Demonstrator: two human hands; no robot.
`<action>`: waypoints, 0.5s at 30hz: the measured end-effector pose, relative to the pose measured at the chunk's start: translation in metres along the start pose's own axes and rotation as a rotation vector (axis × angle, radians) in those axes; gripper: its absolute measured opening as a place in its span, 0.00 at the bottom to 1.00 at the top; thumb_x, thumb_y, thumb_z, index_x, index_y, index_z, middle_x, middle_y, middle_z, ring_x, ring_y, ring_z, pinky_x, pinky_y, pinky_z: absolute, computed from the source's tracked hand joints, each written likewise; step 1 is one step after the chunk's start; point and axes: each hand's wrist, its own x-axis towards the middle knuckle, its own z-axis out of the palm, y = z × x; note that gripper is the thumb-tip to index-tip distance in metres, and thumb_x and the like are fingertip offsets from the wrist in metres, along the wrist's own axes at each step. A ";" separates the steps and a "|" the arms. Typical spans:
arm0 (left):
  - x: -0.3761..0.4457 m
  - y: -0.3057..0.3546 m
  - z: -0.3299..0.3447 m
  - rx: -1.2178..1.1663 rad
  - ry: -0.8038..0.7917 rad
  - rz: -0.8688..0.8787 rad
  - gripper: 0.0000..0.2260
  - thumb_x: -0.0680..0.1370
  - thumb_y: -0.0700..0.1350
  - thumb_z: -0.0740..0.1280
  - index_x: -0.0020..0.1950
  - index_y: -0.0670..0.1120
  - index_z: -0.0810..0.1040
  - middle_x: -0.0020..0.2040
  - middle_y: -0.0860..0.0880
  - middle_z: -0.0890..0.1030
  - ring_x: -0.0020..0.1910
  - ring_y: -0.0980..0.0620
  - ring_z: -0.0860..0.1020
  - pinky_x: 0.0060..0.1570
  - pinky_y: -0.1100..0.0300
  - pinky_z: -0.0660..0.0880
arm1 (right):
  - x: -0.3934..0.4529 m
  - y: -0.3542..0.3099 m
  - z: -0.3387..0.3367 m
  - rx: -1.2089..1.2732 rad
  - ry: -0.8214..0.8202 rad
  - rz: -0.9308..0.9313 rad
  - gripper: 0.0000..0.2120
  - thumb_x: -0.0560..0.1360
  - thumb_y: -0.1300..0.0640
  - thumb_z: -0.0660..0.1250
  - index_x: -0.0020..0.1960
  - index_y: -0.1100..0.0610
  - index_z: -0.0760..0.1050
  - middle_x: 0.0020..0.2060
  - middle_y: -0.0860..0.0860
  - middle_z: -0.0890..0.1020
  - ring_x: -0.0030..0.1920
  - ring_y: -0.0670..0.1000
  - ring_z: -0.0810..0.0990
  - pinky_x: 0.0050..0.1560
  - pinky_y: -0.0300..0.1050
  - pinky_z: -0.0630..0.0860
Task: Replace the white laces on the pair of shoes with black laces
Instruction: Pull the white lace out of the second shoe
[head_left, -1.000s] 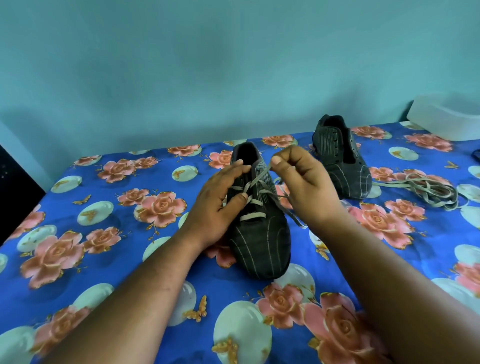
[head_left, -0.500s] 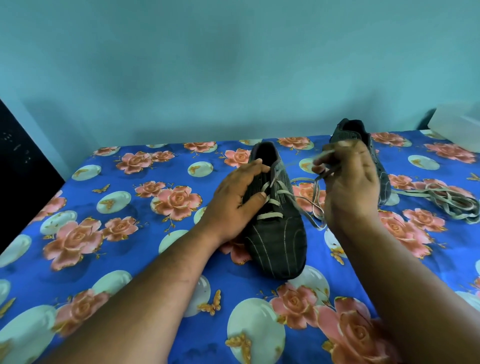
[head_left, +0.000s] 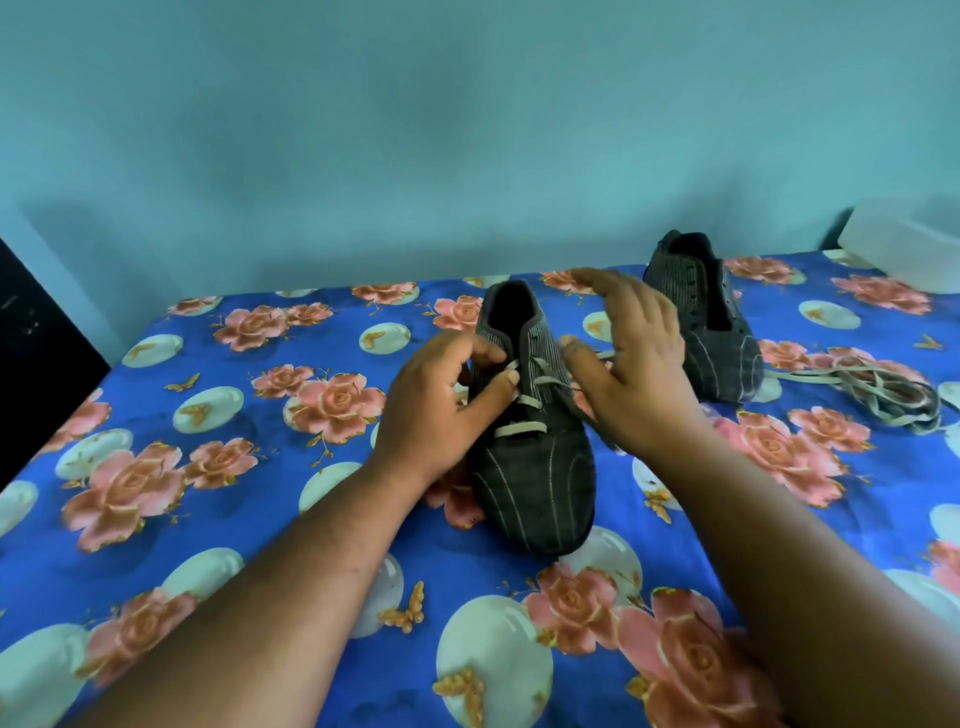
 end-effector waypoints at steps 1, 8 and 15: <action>0.000 0.001 0.000 0.007 -0.003 0.003 0.08 0.77 0.50 0.72 0.49 0.46 0.81 0.45 0.55 0.81 0.44 0.55 0.78 0.47 0.48 0.77 | -0.003 -0.004 0.005 -0.060 -0.097 -0.063 0.28 0.77 0.43 0.59 0.76 0.45 0.66 0.74 0.46 0.69 0.76 0.53 0.62 0.73 0.59 0.61; 0.002 0.004 0.000 0.072 -0.015 0.015 0.09 0.77 0.51 0.67 0.43 0.46 0.80 0.37 0.53 0.80 0.38 0.49 0.78 0.40 0.47 0.76 | -0.011 -0.006 0.015 -0.147 -0.316 -0.091 0.27 0.77 0.35 0.51 0.75 0.36 0.65 0.78 0.43 0.63 0.76 0.50 0.59 0.72 0.58 0.61; 0.002 0.003 -0.001 0.111 0.014 -0.339 0.16 0.69 0.60 0.62 0.39 0.47 0.78 0.34 0.50 0.80 0.37 0.48 0.79 0.41 0.46 0.77 | -0.012 -0.006 0.016 -0.117 -0.304 -0.077 0.26 0.77 0.36 0.53 0.74 0.35 0.65 0.77 0.44 0.63 0.75 0.50 0.61 0.71 0.57 0.62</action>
